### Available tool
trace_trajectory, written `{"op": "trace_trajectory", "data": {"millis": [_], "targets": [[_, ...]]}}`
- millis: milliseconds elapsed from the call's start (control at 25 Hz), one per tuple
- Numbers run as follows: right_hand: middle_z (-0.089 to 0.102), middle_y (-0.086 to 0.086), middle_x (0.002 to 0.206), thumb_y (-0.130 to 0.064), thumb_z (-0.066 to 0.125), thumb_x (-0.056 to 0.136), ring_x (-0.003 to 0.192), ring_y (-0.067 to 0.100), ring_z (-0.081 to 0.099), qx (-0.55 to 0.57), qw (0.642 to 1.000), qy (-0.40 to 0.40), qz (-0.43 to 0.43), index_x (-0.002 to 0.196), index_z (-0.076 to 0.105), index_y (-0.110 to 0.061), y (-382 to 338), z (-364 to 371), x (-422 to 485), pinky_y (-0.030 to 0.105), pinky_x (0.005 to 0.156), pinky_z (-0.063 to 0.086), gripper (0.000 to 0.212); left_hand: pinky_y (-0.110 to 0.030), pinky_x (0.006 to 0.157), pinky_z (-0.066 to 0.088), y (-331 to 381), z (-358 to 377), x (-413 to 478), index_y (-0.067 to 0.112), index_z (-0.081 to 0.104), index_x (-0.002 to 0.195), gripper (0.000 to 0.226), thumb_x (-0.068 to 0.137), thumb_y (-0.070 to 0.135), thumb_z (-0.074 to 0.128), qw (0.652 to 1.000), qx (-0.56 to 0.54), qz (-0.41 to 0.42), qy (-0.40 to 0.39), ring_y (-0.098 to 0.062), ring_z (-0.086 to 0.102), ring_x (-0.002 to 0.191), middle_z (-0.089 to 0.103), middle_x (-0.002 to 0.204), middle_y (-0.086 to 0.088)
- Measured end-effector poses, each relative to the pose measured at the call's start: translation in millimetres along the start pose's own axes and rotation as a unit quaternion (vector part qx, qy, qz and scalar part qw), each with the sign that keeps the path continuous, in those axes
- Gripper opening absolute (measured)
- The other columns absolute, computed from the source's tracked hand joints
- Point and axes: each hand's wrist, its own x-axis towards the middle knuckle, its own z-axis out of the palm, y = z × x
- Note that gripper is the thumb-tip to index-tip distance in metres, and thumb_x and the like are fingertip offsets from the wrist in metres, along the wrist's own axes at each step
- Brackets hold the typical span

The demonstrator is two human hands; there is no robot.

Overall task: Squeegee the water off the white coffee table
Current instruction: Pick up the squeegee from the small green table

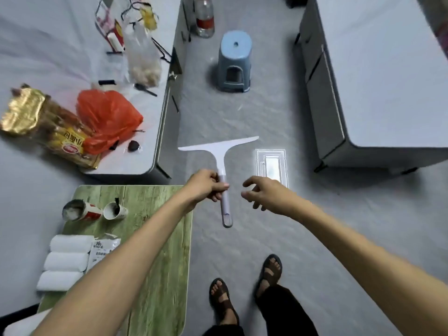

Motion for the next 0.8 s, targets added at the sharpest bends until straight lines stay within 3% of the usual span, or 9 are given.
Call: {"op": "trace_trajectory", "data": {"millis": [120,200,320,400,520,640,800], "targets": [[0.071,0.005,0.098,-0.042,0.057,0.09,0.08,0.019,0.069,0.053,0.998,0.023,-0.019,0.124,0.05,-0.019,-9,-67,-10,0.034,0.07,0.055,0.042,-0.018,0.047,0.047,97,21,21,0.003,0.062,0.08,0.009,0.084,0.007,0.069,0.999,-0.046,0.019,-0.007,-0.011,0.055,0.045,0.059,0.055,-0.006],[0.071,0.002,0.09,-0.044,0.057,0.09,0.071,0.016,0.067,0.07,0.996,0.043,-0.044,0.121,0.049,-0.023,-12,-118,-2,0.03,0.064,0.053,0.038,-0.018,0.051,0.049,156,35,47,0.004,0.063,0.079,0.009,0.083,0.009,0.07,0.997,-0.077,0.022,-0.014,-0.012,0.057,0.05,0.062,0.059,-0.007],[0.063,0.001,0.071,-0.033,0.055,0.092,0.053,0.014,0.061,0.097,0.986,0.092,-0.095,0.1,0.055,-0.029,-15,-192,23,0.024,0.047,0.046,0.009,-0.018,0.052,0.044,229,55,90,0.006,0.063,0.08,0.012,0.081,0.014,0.073,0.997,-0.071,0.033,-0.02,-0.009,0.05,0.048,0.057,0.058,-0.004],[0.06,0.001,0.067,-0.026,0.05,0.094,0.049,0.014,0.059,0.095,0.984,0.12,-0.097,0.097,0.055,-0.023,-17,-243,37,0.024,0.044,0.045,0.006,-0.016,0.049,0.035,277,65,115,0.007,0.065,0.085,0.015,0.081,0.019,0.073,0.998,-0.043,0.039,-0.003,-0.005,0.041,0.042,0.056,0.058,0.0],[0.063,0.003,0.078,-0.023,0.043,0.095,0.06,0.02,0.061,0.061,0.986,0.135,-0.076,0.1,0.055,-0.011,-19,-321,63,0.032,0.055,0.048,0.018,-0.02,0.055,0.036,344,68,153,0.013,0.068,0.084,0.014,0.082,0.026,0.07,0.999,-0.001,0.046,0.009,-0.008,0.05,0.05,0.063,0.072,-0.003],[0.065,0.018,0.102,-0.026,0.04,0.096,0.087,0.034,0.06,-0.056,0.982,0.174,-0.049,0.092,0.049,-0.012,-19,-384,91,0.037,0.071,0.045,0.017,-0.022,0.056,0.041,392,67,197,0.012,0.066,0.088,0.011,0.084,0.022,0.068,0.998,0.016,0.055,-0.007,-0.01,0.057,0.051,0.066,0.081,-0.006],[0.064,0.017,0.11,-0.039,0.044,0.095,0.1,0.039,0.059,-0.129,0.969,0.211,0.021,0.095,0.047,-0.015,-9,-459,160,0.036,0.072,0.041,0.024,-0.028,0.067,0.049,443,52,290,0.009,0.062,0.107,0.023,0.086,0.02,0.062,0.987,0.13,0.088,-0.032,-0.018,0.064,0.067,0.068,0.091,-0.006]]}}
